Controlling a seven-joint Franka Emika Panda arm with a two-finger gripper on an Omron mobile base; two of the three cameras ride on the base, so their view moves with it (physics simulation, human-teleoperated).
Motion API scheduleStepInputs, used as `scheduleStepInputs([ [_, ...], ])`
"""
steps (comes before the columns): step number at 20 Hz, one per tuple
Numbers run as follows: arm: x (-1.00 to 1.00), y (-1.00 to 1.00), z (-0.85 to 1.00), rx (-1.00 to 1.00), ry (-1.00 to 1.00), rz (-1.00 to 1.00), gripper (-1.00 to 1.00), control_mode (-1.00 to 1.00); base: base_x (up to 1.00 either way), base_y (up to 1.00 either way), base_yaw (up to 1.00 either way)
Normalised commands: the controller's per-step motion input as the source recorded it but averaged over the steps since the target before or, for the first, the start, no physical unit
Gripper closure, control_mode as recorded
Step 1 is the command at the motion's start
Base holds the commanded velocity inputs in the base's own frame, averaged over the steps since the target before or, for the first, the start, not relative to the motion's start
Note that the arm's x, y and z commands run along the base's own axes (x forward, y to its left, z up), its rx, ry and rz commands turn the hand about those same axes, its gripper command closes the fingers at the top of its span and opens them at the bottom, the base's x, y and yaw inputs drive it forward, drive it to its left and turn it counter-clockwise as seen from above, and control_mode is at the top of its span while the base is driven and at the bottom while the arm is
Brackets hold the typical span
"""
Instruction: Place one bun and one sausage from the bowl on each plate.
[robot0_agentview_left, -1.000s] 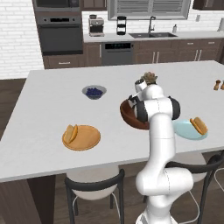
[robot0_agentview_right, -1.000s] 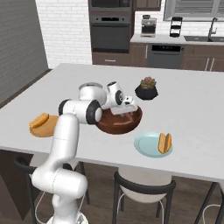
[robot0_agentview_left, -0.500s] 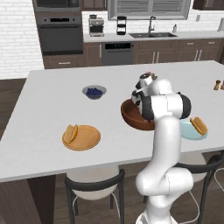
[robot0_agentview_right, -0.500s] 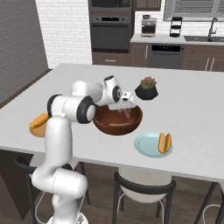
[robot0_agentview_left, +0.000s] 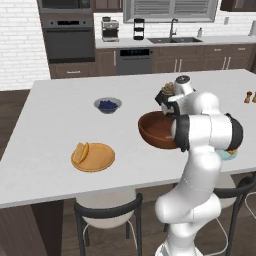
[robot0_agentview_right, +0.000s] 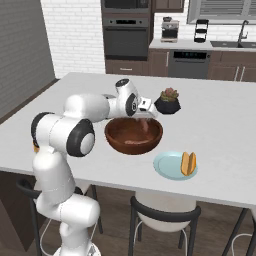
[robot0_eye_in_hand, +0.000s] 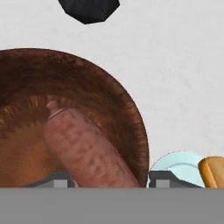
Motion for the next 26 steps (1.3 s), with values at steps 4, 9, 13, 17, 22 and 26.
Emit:
scheduleStepInputs([
  [4,-0.99,-0.72,0.20,0.10,0.01,-0.15,1.00,-1.00,0.00,0.00,0.00],
  [9,-0.88,-0.83,-0.05,0.07,0.04,-0.13,1.00,-1.00,0.00,0.00,0.00],
  [13,-0.30,-0.71,-0.12,0.04,0.06,-0.06,1.00,-1.00,0.00,0.00,0.00],
  [17,0.00,-0.26,-0.42,0.02,0.11,-0.01,1.00,-1.00,0.00,0.00,0.00],
  [22,-0.06,0.00,-0.68,0.01,0.10,0.00,1.00,-1.00,0.00,0.00,0.00],
  [26,-0.12,-0.01,-0.41,0.02,0.03,0.00,1.00,-1.00,0.00,0.00,0.00],
])
